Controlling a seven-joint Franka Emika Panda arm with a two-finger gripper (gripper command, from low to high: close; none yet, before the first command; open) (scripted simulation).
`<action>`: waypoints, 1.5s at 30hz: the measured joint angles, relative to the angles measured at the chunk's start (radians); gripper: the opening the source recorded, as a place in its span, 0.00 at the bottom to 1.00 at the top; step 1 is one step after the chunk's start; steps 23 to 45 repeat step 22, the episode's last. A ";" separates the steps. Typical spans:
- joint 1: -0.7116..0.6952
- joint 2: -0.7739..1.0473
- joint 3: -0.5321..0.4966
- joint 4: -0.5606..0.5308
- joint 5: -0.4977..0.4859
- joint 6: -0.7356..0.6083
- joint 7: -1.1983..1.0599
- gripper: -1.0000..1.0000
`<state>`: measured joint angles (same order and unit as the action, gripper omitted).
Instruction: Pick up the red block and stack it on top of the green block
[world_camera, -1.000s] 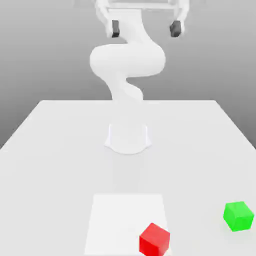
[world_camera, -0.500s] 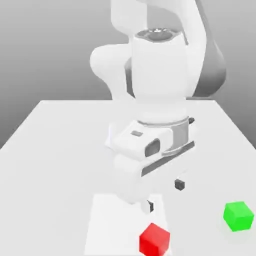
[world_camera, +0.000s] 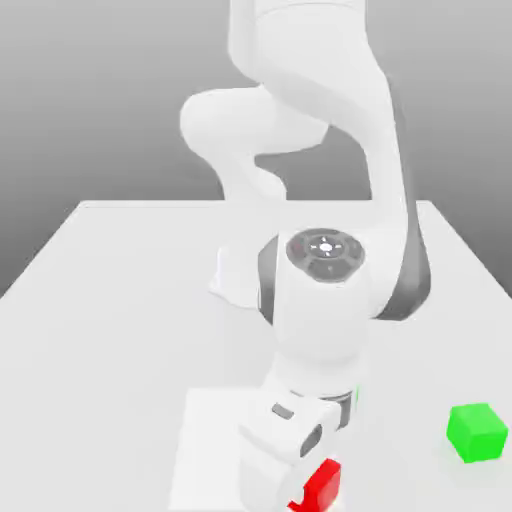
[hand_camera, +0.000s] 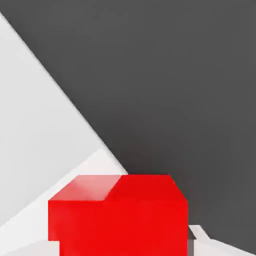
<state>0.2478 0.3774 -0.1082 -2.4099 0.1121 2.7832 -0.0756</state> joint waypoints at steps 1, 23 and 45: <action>0.005 -0.030 -0.007 -0.005 -0.010 -0.025 0.007 0.00; 0.303 -0.087 0.178 -0.023 -0.161 -0.062 0.208 1.00; 0.303 -0.087 0.178 -0.023 -0.161 -0.062 0.208 1.00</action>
